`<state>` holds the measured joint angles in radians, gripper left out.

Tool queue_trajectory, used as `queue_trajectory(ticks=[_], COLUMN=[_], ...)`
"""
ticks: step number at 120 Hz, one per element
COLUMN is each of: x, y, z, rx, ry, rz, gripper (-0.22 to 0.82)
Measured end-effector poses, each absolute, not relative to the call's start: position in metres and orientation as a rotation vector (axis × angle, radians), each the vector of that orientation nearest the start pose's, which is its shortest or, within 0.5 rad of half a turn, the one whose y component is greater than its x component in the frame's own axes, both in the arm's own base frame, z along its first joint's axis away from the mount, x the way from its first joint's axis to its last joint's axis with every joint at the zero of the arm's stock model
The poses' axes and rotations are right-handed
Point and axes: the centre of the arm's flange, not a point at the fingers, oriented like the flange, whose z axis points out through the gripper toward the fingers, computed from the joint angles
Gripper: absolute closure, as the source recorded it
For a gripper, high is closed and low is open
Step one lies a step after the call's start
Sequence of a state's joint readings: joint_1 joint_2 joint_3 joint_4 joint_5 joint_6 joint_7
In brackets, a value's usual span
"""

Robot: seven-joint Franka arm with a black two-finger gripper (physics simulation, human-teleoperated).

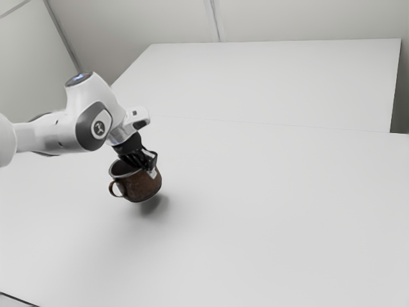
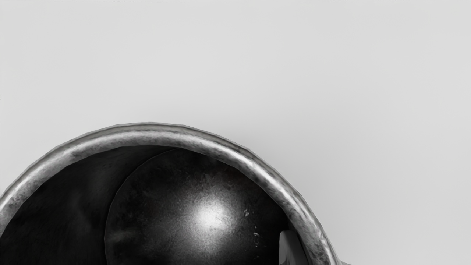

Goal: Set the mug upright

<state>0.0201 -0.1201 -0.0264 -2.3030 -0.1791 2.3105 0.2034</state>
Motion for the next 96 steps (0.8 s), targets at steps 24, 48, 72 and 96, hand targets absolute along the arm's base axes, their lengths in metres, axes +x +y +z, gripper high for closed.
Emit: queue_trajectory(ticks=[24,48,72,96], x=[0.502,0.493,0.486,0.483], y=[-0.009,-0.014,-0.015,-0.014], z=[0.406,0.399,0.386,0.372], rx=[-3.237,-3.235,-3.232,-3.229], ry=[0.071,0.002,-0.063,-0.118], rz=[-0.303,-0.312,-0.317,-0.322], gripper=[0.75,0.75,0.75,0.75])
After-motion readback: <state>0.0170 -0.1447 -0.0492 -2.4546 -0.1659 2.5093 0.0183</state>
